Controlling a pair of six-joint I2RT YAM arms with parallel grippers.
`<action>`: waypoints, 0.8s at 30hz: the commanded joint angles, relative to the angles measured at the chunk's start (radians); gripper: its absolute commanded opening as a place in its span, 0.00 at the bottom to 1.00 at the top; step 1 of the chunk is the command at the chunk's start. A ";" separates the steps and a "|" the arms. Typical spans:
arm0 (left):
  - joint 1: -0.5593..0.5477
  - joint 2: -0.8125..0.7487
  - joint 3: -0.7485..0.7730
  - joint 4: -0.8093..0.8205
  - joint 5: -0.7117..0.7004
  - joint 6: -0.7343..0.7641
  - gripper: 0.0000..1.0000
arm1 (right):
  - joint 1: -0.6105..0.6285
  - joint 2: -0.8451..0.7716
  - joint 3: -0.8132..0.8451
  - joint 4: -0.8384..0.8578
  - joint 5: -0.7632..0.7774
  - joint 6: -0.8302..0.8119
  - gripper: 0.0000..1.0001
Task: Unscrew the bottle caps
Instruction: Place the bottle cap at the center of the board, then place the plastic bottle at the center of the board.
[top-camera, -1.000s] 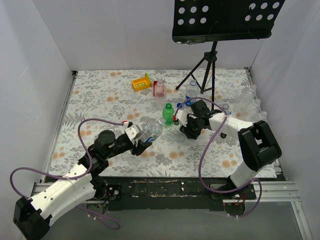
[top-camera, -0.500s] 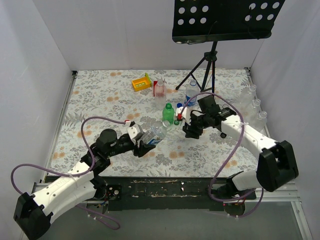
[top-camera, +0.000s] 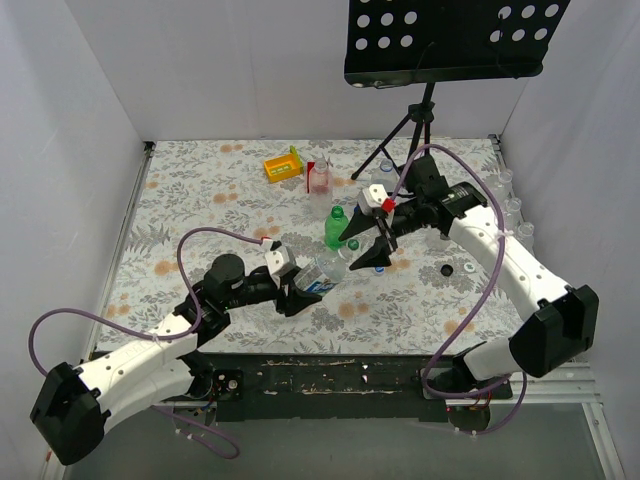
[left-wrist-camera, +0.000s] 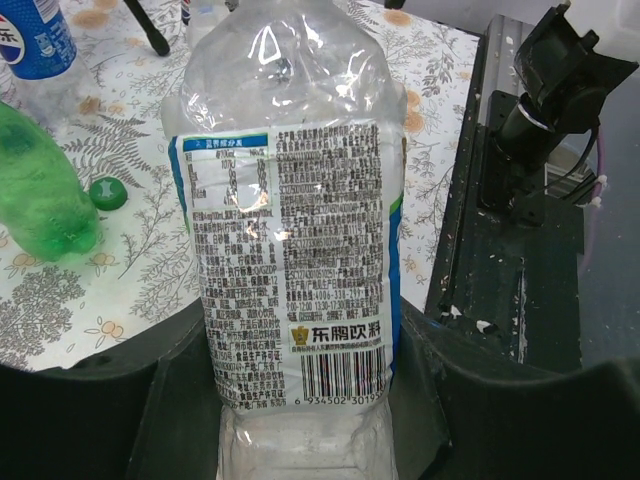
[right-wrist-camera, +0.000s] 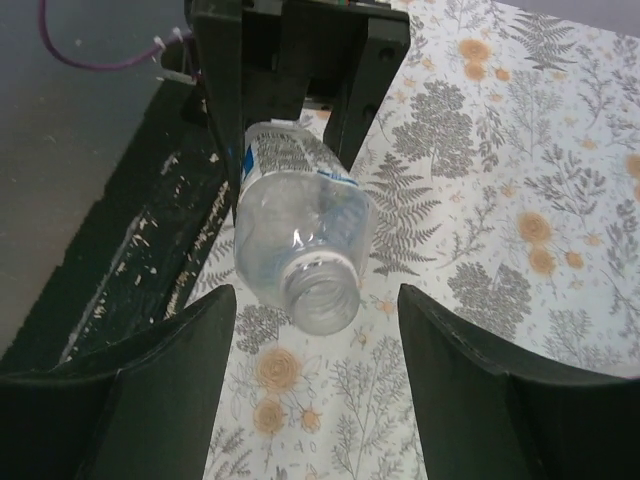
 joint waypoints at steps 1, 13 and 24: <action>-0.022 0.011 0.004 0.058 0.005 -0.015 0.00 | 0.001 0.052 0.062 -0.025 -0.158 0.080 0.71; -0.027 0.008 0.001 0.060 -0.018 -0.008 0.00 | 0.008 0.028 0.013 0.012 -0.169 0.135 0.52; -0.027 -0.018 0.004 0.051 -0.093 -0.033 0.33 | 0.017 0.032 0.009 0.007 -0.131 0.150 0.06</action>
